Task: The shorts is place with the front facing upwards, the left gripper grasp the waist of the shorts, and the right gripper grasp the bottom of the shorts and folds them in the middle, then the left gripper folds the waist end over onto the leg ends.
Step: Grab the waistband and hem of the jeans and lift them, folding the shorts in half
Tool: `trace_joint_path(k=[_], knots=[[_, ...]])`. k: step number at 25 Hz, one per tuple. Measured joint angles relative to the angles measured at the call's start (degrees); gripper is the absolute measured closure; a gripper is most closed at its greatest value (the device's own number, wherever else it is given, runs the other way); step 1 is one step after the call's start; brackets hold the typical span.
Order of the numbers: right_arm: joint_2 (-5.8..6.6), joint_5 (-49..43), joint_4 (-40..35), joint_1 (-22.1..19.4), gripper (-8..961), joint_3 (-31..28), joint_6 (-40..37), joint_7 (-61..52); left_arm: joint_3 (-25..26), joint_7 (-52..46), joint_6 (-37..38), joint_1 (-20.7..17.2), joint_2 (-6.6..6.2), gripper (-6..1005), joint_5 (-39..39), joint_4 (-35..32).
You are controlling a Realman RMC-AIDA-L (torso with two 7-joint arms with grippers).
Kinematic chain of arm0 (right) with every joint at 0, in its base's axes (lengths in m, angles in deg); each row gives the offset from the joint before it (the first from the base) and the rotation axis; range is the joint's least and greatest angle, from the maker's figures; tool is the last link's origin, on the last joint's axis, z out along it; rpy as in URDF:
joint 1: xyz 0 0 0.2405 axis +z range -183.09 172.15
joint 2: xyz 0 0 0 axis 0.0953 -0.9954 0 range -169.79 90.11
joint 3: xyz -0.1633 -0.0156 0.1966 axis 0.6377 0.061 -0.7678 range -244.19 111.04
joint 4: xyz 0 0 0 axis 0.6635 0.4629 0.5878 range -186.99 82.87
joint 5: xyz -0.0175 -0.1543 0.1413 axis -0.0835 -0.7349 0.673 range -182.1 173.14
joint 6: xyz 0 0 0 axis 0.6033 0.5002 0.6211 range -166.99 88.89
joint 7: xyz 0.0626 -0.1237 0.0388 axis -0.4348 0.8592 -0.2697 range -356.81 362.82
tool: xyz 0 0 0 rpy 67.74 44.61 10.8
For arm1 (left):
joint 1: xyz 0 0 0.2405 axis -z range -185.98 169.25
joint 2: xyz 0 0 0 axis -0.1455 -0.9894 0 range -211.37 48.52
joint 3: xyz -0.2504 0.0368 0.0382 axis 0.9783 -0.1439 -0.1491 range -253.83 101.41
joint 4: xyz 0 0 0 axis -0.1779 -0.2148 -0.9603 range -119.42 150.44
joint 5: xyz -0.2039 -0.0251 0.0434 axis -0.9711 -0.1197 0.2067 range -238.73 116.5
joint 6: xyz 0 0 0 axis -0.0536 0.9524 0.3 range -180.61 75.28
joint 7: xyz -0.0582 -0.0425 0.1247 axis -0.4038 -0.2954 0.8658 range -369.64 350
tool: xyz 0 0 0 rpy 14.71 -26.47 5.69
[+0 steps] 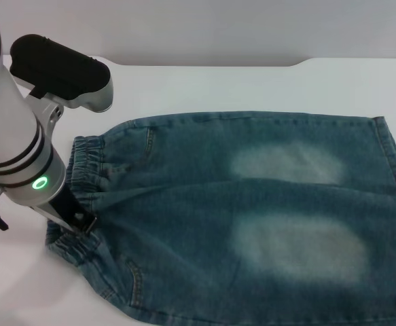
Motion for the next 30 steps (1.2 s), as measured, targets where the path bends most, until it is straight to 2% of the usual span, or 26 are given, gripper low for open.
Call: trace_joint_path(k=[14,23,30], knots=[[0.12,-0.53,-0.09,-0.2,396,-0.34,0.81,-0.22,-0.09,0.01,0.36,0.02,0.04,982,-0.1,-0.08],[0.09,-0.04,-2.37,0.3,412,-0.79,-0.14,3.52,-0.12,0.26,0.35,0.08,0.09,982,-0.19,-0.08],[0.08,0.12,-2.22,0.34,711,0.24,-0.23,4.6,-0.12,0.35,0.36,-0.03,0.08,981,-0.19,0.06]])
